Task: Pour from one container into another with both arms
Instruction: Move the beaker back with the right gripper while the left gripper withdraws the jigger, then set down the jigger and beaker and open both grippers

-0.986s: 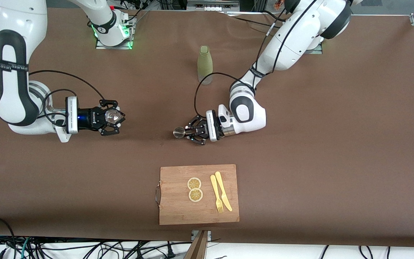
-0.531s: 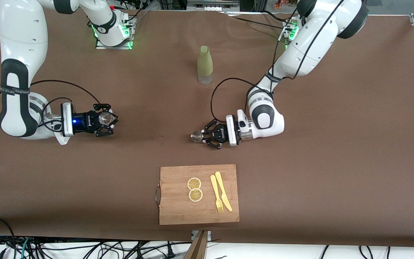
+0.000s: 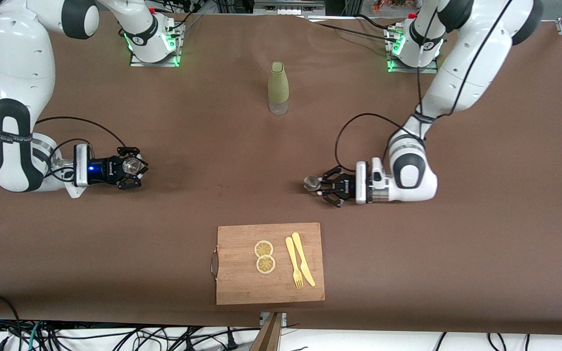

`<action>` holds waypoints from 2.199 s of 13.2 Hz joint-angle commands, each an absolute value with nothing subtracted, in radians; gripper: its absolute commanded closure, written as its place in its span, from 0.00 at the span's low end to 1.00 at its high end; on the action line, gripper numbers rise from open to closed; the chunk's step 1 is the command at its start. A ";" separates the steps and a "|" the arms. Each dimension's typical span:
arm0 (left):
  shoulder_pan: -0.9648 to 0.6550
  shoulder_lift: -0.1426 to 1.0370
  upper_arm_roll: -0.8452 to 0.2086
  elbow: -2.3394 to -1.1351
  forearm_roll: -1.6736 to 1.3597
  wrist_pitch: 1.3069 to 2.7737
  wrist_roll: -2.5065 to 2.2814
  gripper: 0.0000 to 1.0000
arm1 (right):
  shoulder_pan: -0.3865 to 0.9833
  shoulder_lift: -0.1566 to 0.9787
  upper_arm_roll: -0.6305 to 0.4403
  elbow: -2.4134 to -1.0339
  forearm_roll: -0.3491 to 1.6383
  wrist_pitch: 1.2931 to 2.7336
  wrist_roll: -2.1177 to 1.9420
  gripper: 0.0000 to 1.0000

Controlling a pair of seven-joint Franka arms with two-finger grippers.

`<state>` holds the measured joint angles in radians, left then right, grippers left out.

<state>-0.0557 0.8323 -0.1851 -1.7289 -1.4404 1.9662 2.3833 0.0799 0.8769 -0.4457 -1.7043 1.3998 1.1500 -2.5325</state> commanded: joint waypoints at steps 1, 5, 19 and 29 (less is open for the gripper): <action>0.040 0.747 -0.125 -1.839 -1.309 1.854 2.416 1.00 | 0.031 0.977 -0.417 -1.591 1.384 1.100 -2.571 0.91; 0.101 0.749 0.078 -1.832 -1.200 1.599 2.508 1.00 | 0.025 1.006 -0.417 -1.585 1.382 1.100 -2.614 0.90; 0.264 0.885 0.279 -1.750 -1.091 1.310 2.885 1.00 | 0.017 1.138 -0.423 -1.517 1.384 1.112 -2.749 0.67; 0.255 0.959 0.290 -1.684 -1.080 1.327 2.910 0.02 | 0.012 1.164 -0.485 -1.489 1.368 1.123 -2.803 0.26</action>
